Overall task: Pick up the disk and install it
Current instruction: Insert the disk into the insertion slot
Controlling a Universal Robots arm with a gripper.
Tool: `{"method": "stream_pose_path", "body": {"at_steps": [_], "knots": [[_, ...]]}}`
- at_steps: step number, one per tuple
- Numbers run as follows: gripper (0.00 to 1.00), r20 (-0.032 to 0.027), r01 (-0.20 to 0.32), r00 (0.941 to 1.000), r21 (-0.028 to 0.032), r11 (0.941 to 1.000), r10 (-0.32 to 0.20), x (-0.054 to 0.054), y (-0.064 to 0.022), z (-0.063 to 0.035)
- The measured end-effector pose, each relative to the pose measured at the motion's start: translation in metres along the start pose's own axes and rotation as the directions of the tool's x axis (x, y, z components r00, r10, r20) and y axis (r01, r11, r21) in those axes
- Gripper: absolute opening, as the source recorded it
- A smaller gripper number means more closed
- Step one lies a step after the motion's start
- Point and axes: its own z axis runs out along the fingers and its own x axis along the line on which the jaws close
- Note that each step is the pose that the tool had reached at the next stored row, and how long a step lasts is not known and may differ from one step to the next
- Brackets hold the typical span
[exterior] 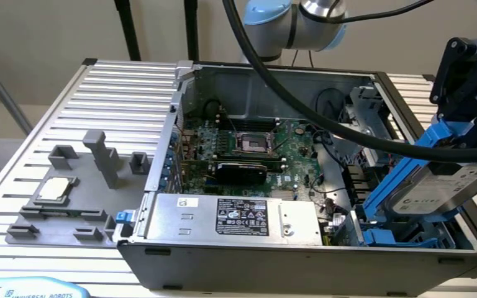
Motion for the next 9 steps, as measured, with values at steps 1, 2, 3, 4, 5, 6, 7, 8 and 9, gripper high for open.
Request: {"method": "stream_pose_path", "body": {"at_steps": [1, 2, 3, 4, 5, 6, 7, 8, 9], "knots": [[0.33, 0.0002, 0.0, 1.0, 0.0003, 1.0, 0.0, 0.0, 0.0, 0.0004], [0.33, 0.0001, 0.0, 1.0, 0.0014, 1.0, 0.0, 0.0001, 0.0001, 0.0012], [0.33, 0.0, 0.0, 1.0, 0.0019, 1.0, 0.0, 0.0001, 0.0001, 0.0021], [0.33, 0.0, 0.0, 1.0, 0.0023, 1.0, 0.0, 0.0002, 0.0001, 0.0031], [0.33, 0.0, 0.0, 1.0, 0.0028, 1.0, 0.0, 0.0002, 0.0001, 0.0041], [0.33, 0.0, 0.0, 1.0, 0.0031, 1.0, 0.0, 0.0003, 0.0003, 0.005], [0.33, -0.0001, 0.0, 1.0, 0.0036, 1.0, 0.0, 0.0003, 0.0005, 0.0059], [0.33, 0.0, 0.0, 1.0, 0.0037, 1.0, 0.0, 0.0004, 0.0006, 0.0067], [0.33, 0.0, 0.0, 1.0, 0.0039, 1.0, 0.0, 0.0004, 0.0006, 0.0075]]}}
